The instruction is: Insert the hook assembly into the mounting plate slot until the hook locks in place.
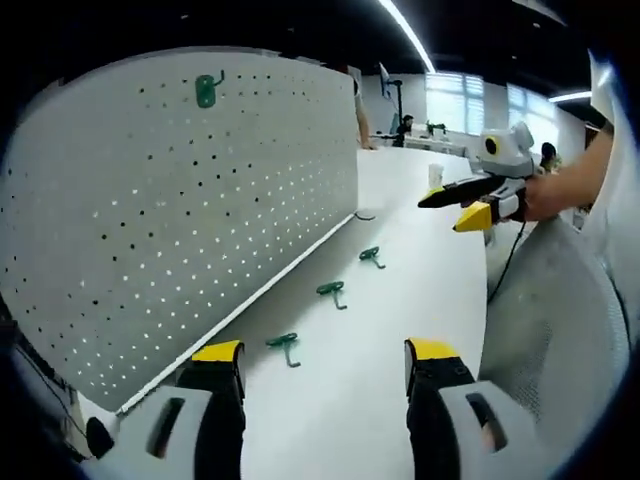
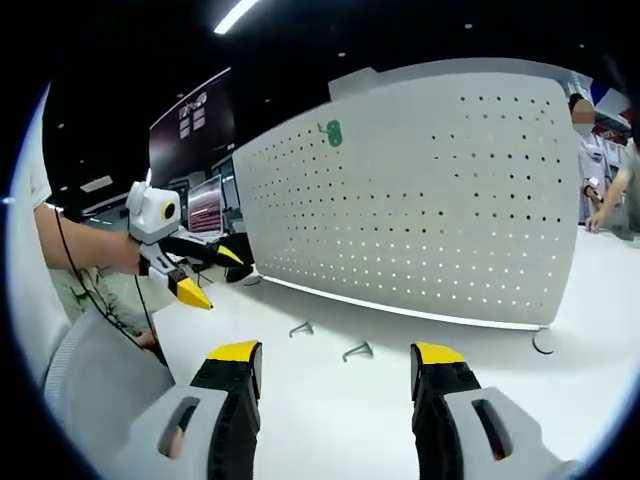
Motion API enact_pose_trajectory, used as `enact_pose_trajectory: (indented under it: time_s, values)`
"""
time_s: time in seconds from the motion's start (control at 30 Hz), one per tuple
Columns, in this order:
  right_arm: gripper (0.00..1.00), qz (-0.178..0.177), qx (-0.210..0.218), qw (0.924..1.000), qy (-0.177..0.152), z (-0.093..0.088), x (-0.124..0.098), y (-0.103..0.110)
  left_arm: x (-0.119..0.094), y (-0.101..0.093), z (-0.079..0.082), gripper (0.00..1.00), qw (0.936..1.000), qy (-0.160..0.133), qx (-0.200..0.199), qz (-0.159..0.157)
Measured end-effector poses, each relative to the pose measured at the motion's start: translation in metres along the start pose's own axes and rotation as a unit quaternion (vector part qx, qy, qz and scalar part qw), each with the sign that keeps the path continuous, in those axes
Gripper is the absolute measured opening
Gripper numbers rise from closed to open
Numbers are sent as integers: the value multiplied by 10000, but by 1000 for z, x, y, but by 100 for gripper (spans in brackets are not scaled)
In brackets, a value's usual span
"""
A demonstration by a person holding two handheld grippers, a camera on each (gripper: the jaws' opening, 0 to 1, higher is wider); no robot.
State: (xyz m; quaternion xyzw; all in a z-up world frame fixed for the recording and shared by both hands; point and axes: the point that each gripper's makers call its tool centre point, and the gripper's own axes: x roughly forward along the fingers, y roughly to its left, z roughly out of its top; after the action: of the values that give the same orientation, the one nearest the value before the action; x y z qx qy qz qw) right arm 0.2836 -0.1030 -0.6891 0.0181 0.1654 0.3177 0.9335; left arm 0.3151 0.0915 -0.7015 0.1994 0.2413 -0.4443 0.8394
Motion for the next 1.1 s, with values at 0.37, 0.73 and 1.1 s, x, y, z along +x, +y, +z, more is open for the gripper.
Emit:
enact_pose_trajectory:
  time_s: [0.37, 0.73, 1.1]
  values:
    - [57, 76, -130, 9998, 154, -6, 2, 4, 16, 3, -8, 64, 9922, 687, 920, -482]
    - [57, 46, -130, 9998, 159, -6, 1, 1, 23, -3, -27, 64, 9644, 1260, 2095, -1005]
    - [56, 143, -337, 9990, 249, -8, 2, 8, 25, -7, -41, 61, 9231, 1569, 3198, -1451]
